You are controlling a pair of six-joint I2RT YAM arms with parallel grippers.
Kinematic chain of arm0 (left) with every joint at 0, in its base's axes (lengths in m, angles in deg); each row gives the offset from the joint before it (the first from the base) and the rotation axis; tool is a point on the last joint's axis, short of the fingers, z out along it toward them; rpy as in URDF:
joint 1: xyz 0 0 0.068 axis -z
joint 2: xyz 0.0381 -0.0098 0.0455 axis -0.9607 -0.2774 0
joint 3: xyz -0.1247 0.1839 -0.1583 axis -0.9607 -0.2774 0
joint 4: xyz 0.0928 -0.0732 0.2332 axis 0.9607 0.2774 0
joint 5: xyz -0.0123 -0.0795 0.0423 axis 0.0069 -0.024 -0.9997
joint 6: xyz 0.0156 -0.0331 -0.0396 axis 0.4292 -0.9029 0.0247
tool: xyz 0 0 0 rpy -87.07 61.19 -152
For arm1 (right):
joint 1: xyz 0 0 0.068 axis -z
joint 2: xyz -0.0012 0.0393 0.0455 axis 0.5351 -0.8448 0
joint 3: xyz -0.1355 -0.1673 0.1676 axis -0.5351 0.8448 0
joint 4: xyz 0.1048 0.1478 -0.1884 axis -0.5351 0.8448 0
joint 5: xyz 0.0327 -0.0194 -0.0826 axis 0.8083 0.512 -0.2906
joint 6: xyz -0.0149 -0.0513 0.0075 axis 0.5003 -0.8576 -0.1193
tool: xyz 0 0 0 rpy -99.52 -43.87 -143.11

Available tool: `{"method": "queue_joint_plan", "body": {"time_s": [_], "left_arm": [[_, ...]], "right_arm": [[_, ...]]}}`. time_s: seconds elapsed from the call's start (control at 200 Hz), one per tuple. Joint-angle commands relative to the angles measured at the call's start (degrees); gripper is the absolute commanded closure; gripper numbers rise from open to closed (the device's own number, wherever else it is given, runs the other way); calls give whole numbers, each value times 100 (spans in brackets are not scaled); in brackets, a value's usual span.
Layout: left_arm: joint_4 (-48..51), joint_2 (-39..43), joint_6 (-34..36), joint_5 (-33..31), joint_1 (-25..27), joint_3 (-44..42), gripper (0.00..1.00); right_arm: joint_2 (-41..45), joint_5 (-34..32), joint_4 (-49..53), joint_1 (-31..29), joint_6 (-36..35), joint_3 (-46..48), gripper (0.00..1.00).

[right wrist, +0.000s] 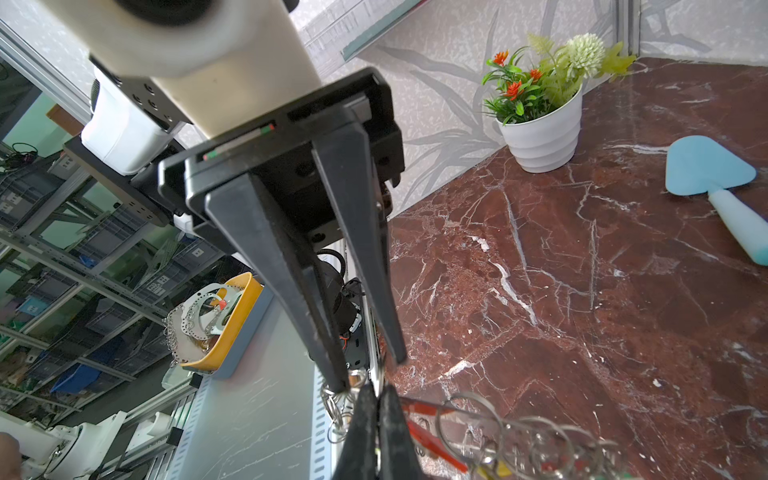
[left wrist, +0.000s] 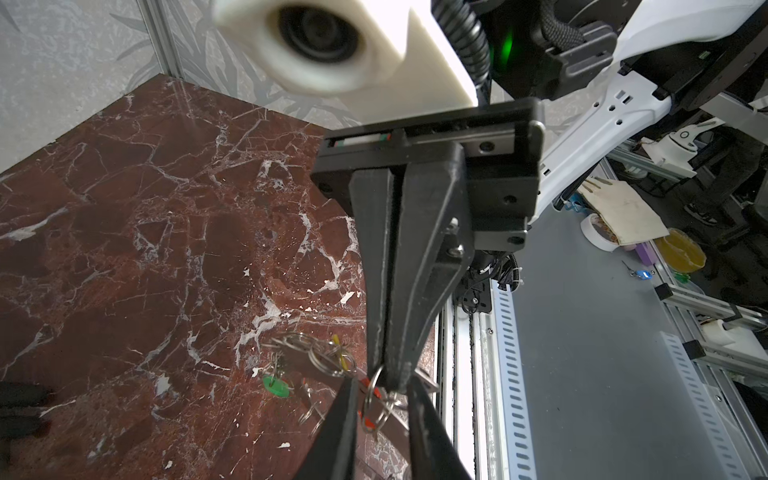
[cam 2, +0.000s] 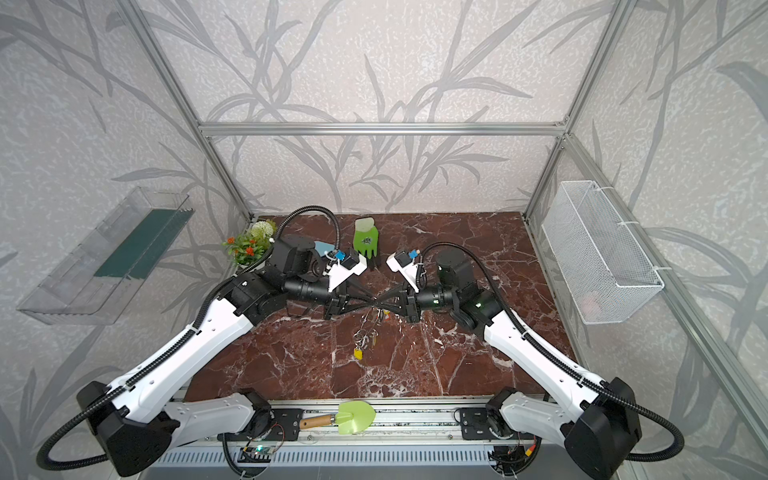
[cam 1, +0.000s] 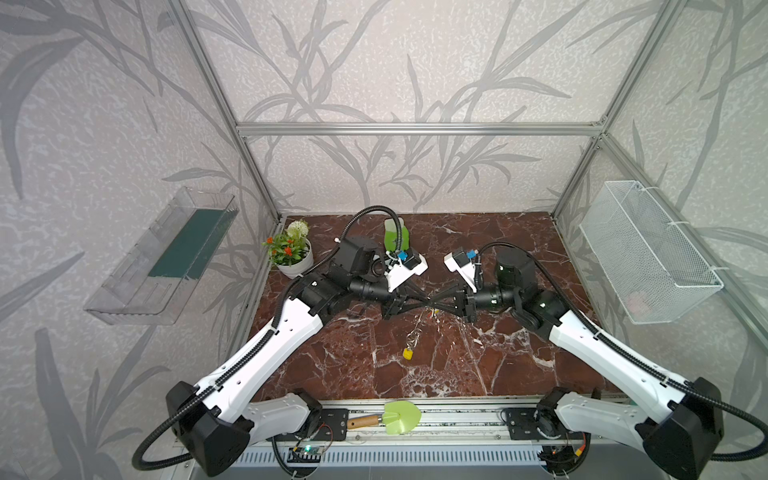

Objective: Put the keys on the keyring

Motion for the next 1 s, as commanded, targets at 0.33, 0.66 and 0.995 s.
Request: {"method": "queue_joint_plan", "body": {"time_s": [0.33,0.66,0.995], "left_arm": [[283,-139,217,405,60,-21,100],[-467,290,-447,-122,61,-285,100],[-1349,889,-959,-194,63,-838,100]], "right_arm": [[201,36,-303,-37,31,-224,100],[272,-243,-131,-29,44,-216,89],[180,-463,-32,77,144,-261,62]]}}
